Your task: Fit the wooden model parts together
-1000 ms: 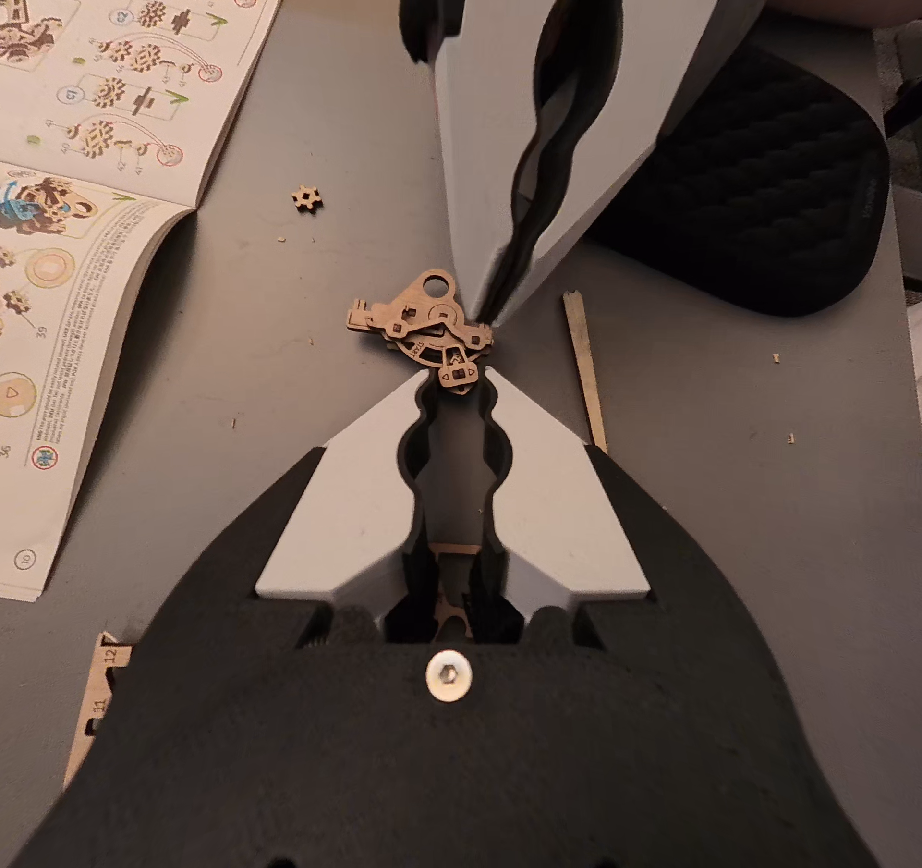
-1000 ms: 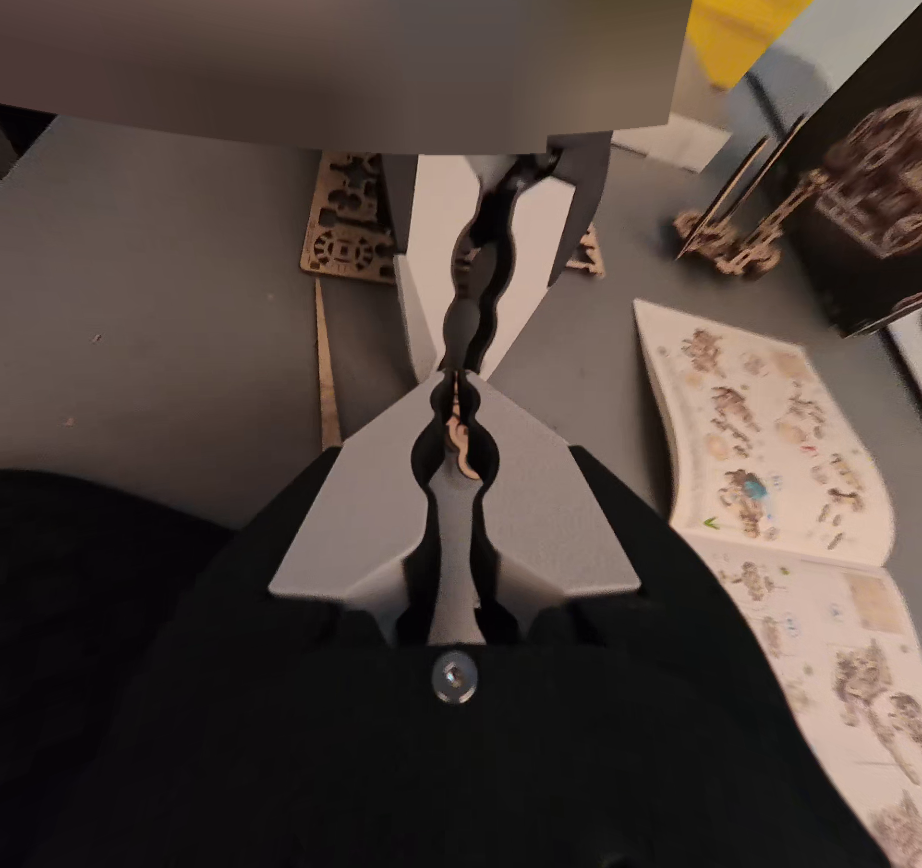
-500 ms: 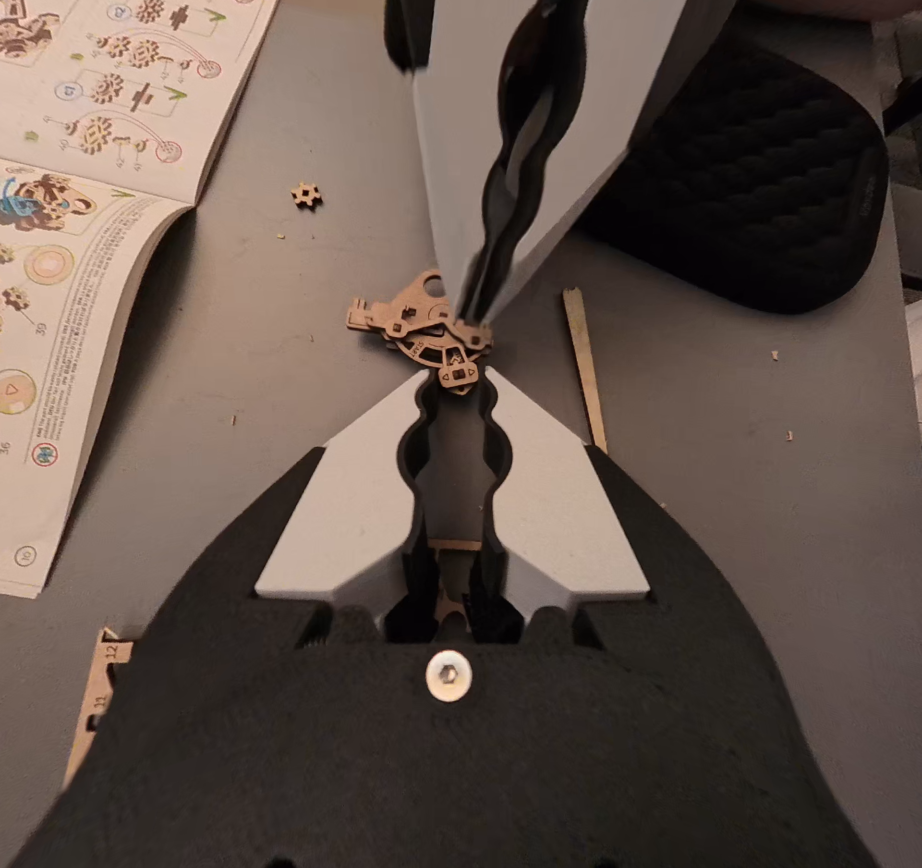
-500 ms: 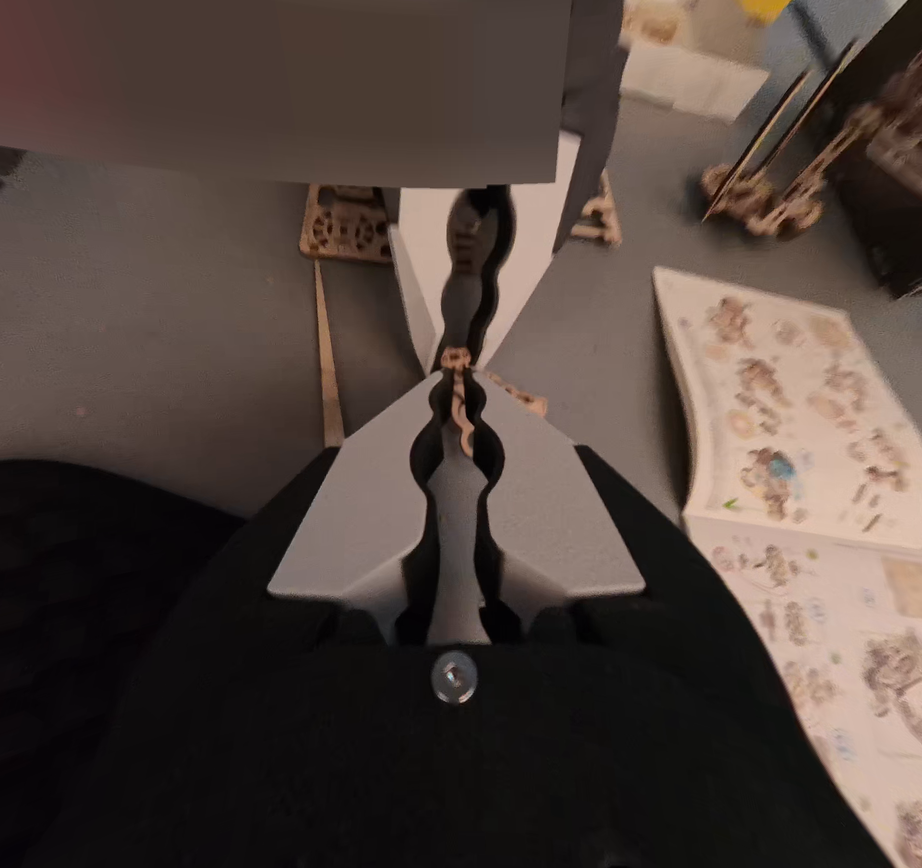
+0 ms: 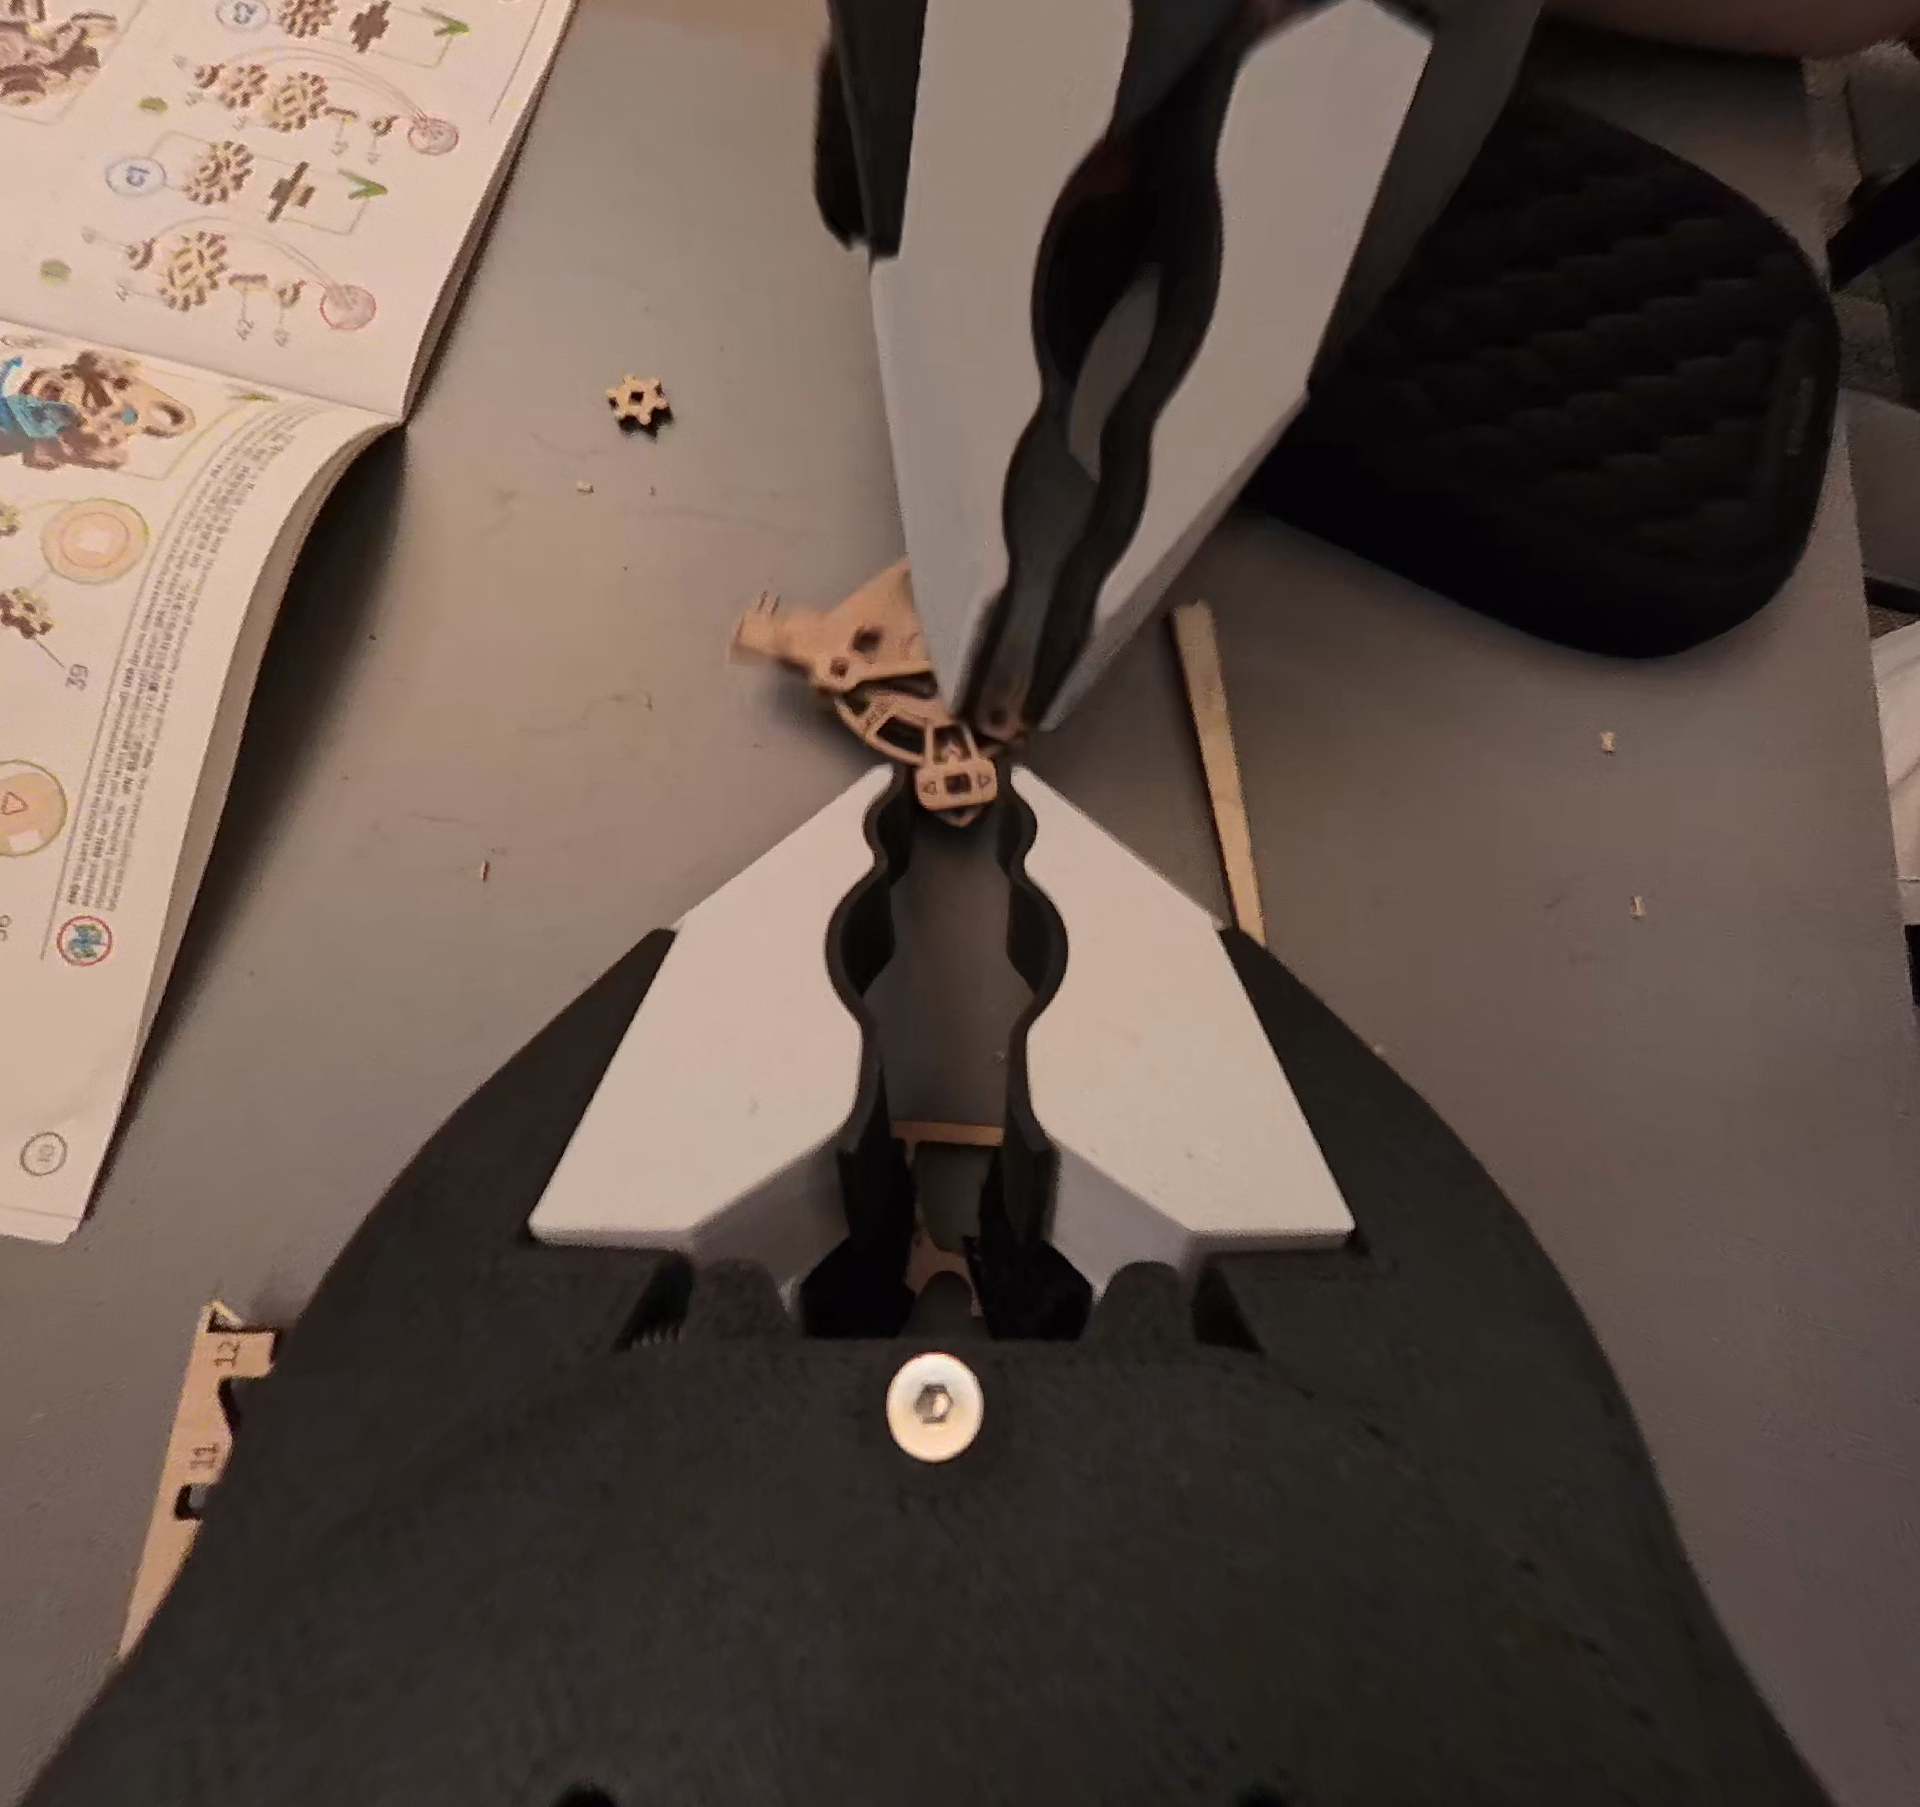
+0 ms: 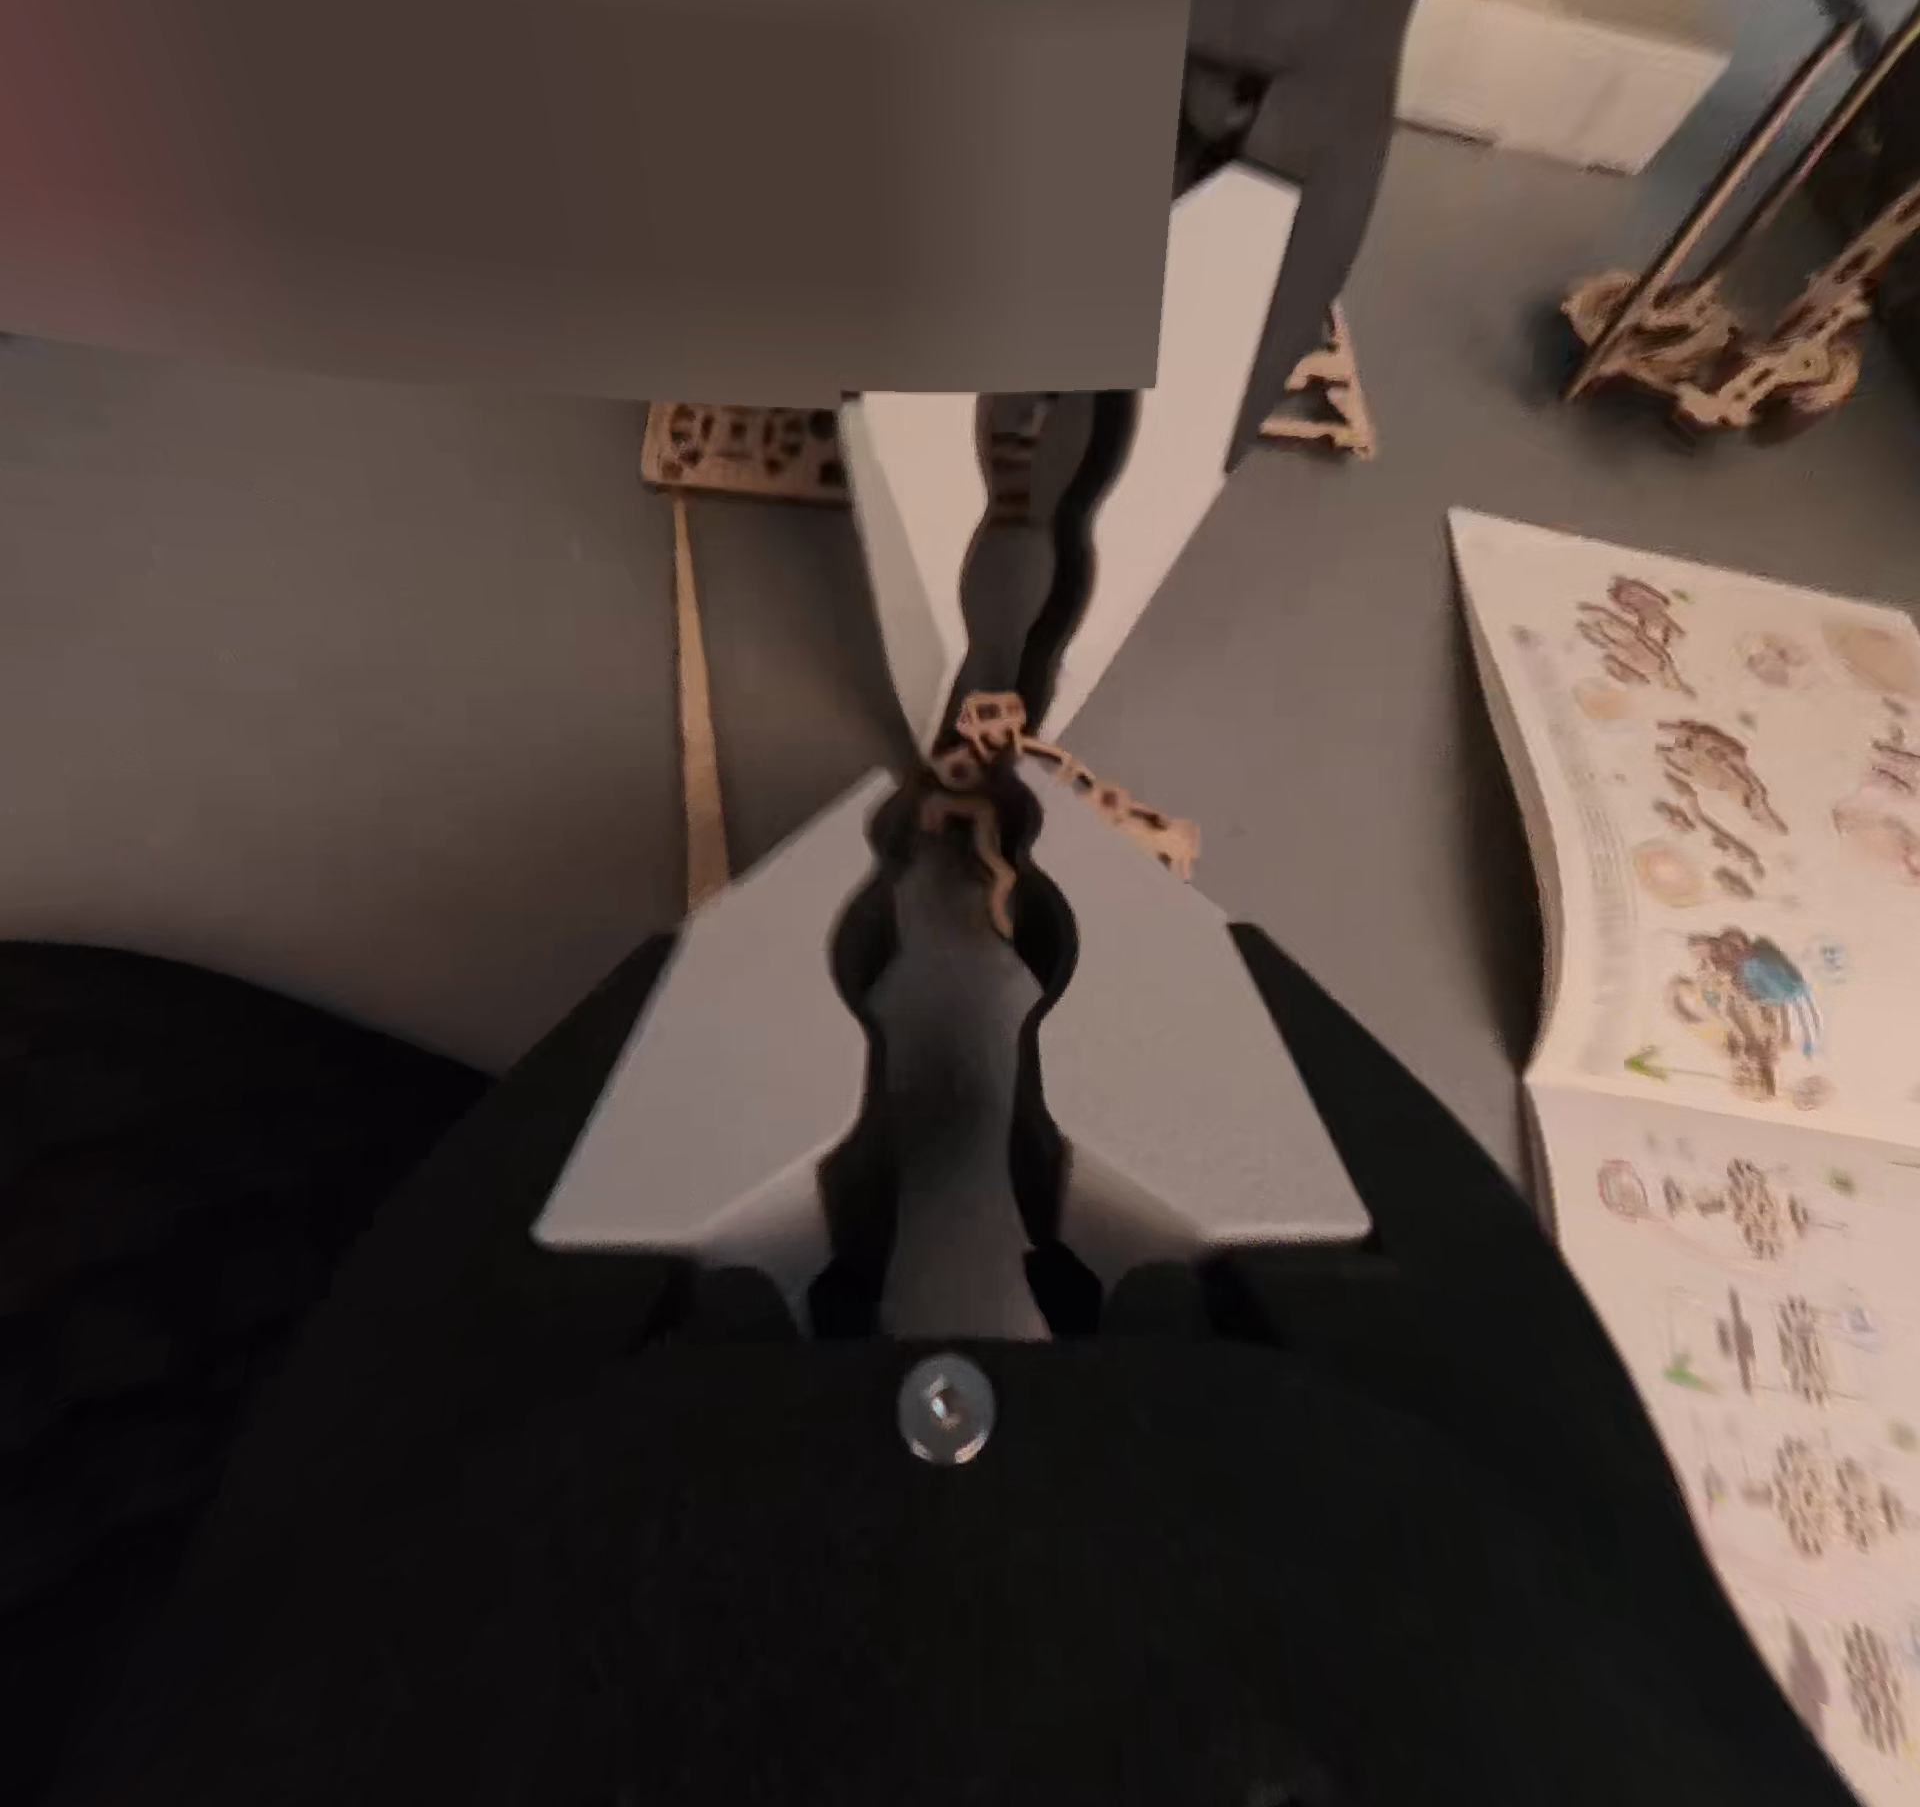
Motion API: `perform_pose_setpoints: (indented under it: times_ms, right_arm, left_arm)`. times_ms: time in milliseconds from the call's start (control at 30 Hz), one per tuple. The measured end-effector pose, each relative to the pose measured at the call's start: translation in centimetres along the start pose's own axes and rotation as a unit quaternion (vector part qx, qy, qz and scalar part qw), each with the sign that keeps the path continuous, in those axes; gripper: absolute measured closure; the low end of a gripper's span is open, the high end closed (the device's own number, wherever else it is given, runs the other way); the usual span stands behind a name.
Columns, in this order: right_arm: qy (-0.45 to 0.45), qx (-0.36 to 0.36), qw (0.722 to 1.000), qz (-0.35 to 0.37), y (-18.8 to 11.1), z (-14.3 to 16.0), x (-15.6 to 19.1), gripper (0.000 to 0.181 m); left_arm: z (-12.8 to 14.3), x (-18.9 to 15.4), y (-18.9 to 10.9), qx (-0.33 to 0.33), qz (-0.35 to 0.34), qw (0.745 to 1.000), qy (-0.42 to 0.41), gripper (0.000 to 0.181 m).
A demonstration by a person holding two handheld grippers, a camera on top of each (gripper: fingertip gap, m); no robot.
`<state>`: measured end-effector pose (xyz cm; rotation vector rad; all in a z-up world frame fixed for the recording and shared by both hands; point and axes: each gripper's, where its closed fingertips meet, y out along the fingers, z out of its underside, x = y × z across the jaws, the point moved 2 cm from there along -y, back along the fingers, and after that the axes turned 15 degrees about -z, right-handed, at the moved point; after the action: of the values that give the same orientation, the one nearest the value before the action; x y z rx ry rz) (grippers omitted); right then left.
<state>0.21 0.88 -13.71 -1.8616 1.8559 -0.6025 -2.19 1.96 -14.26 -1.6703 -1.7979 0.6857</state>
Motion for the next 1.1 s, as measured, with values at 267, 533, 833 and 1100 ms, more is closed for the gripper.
perform_pose_setpoints:
  times_ms: [267,533,833,1100]
  right_arm:
    - [0.03,-0.028,0.999,-0.003,-1.3,-1.4,-0.3,0.18]
    - [0.014,-0.012,1.0,0.011,-0.7,-1.3,0.0,0.181]
    - [0.032,0.005,0.999,0.016,-1.2,-1.1,-0.5,0.181]
    - [0.014,-0.009,1.0,0.026,-1.7,-2.5,-0.2,0.176]
  left_arm:
    - [0.0,-0.1,-0.1,0.0,0.0,1.0,0.002,0.167]
    - [0.0,-0.1,-0.1,0.0,0.002,1.0,0.0,0.167]
    - [0.0,-0.2,0.0,0.0,0.003,1.0,0.002,0.167]
    - [0.0,-0.2,0.0,0.001,0.004,1.0,0.002,0.167]
